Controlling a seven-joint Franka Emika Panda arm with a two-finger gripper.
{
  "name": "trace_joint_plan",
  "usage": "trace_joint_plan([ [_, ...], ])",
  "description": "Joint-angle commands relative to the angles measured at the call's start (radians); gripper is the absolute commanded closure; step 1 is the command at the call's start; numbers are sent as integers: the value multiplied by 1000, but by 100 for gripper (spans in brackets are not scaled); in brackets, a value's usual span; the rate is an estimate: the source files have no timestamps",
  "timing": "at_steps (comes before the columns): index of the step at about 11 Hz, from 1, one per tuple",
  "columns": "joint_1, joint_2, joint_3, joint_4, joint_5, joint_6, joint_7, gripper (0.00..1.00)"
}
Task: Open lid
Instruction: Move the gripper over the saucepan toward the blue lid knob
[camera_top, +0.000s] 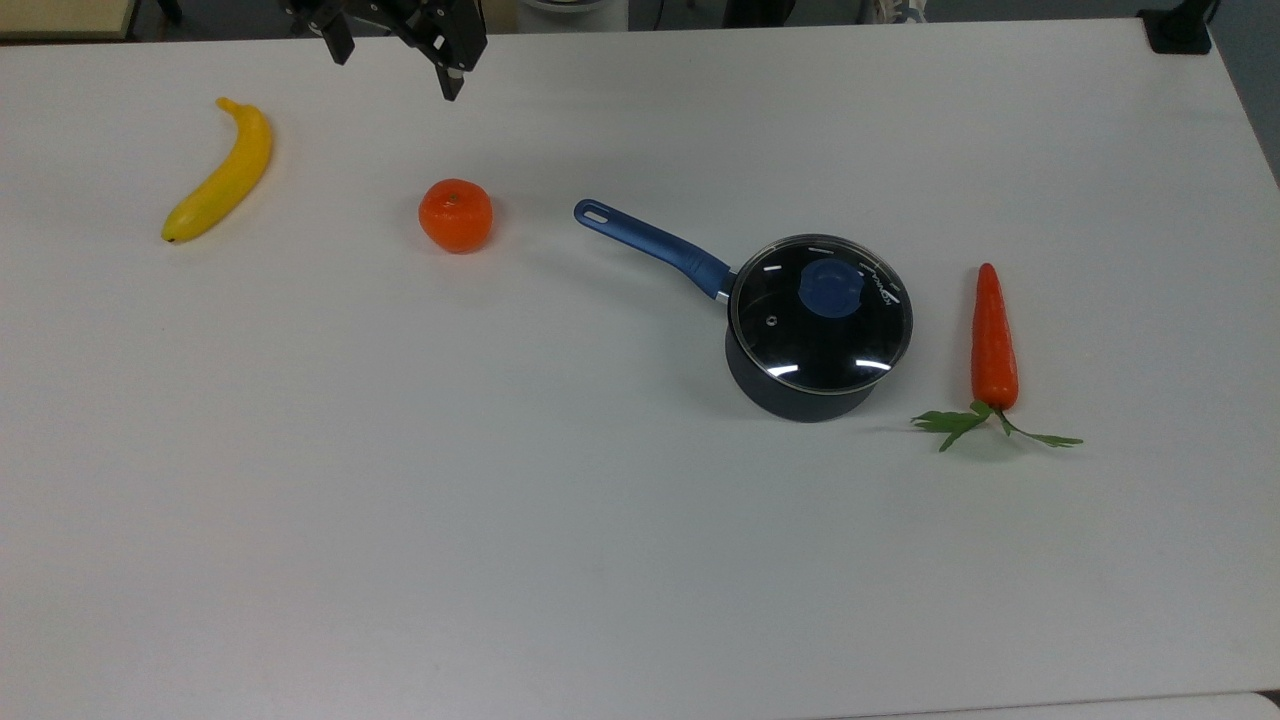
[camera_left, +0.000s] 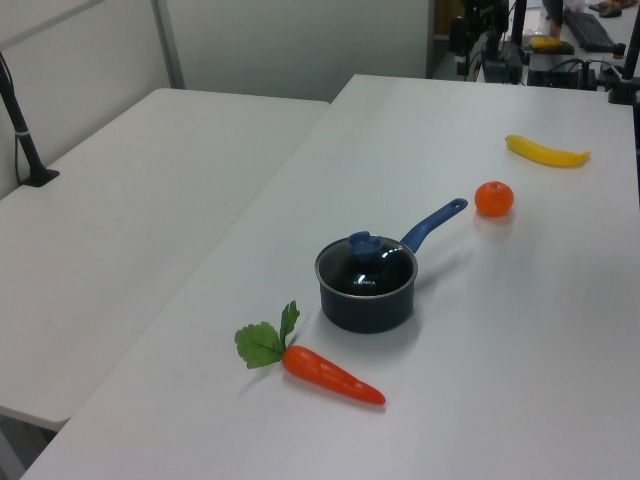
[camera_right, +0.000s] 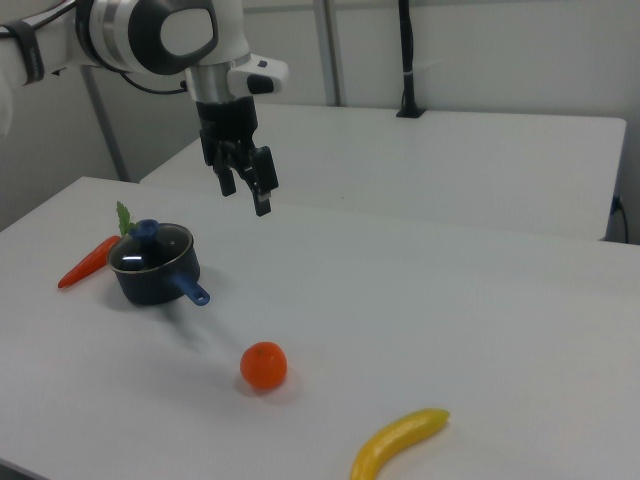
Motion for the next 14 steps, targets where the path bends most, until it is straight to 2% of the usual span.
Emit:
trace_joint_plan([
  [1,-6,-27,2,-24,6,-22,-22,0],
  [8,9,-4,16,-27,17,-4,-22,0],
  [11,37,37,19,-29,46,105,-22,0],
  [14,72,94,19,-26,70,115,-23,0],
])
